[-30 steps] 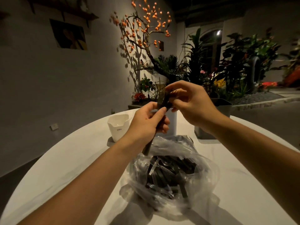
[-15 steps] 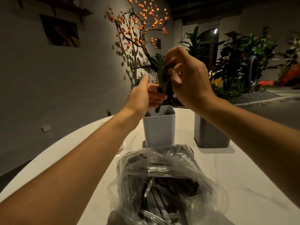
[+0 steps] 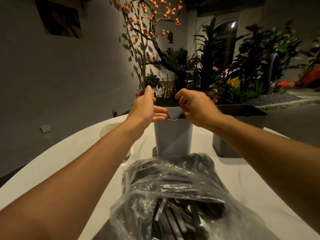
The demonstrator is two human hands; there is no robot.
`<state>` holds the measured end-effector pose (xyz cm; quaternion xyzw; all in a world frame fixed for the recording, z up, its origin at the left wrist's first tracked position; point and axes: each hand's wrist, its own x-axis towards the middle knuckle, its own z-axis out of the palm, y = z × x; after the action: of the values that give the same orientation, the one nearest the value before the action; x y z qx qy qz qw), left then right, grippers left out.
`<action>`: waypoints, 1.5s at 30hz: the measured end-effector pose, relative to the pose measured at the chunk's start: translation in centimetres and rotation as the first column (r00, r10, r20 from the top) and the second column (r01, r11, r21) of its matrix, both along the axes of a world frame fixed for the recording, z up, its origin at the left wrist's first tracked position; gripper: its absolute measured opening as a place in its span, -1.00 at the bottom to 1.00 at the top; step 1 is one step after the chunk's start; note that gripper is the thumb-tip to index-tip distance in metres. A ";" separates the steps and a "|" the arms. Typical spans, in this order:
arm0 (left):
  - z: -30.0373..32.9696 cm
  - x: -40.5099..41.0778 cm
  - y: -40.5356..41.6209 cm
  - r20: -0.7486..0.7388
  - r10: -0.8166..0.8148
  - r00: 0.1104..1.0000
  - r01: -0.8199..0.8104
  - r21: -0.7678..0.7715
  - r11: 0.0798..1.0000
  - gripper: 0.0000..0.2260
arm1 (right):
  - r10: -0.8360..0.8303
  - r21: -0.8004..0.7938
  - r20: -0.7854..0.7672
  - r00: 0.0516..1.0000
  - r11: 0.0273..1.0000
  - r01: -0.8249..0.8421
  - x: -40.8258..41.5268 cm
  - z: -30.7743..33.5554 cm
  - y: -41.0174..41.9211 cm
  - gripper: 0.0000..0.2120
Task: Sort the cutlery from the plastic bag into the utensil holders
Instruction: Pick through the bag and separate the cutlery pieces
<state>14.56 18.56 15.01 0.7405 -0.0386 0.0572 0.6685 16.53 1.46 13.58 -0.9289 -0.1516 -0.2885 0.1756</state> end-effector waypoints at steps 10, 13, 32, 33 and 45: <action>0.0 -7.6 0.4 0.110 -0.017 0.994 0.007 0.097 0.995 -0.54 | 0.146 0.094 0.059 0.988 0.984 -0.151 -8.5 2.0 0.2 -0.93; -1.5 -10.3 0.8 0.155 -0.065 0.986 0.024 0.251 0.968 -0.59 | 0.237 0.091 -0.078 0.968 0.969 -0.230 -12.0 1.4 0.8 -0.96; -13.3 -15.4 3.0 0.427 -0.285 0.858 -0.130 0.718 0.684 -0.56 | 0.157 -0.353 -0.421 0.894 0.879 -0.320 -18.8 -8.3 1.3 -0.52; -13.6 -15.5 3.2 0.427 -0.312 0.849 -0.122 0.732 0.670 -0.58 | 0.201 -0.350 -0.378 0.904 0.873 -0.340 -18.7 -8.5 1.4 -0.49; -13.1 -16.9 4.5 0.190 -0.343 0.920 0.069 0.782 0.620 -0.63 | 0.379 -0.350 -0.321 0.868 0.804 -0.481 -18.5 -10.3 0.9 -0.49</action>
<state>-2.34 23.11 1.94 0.9226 -0.2531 0.0773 0.2808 -1.96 2.33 3.23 -0.9126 -0.3958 -0.0892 0.0504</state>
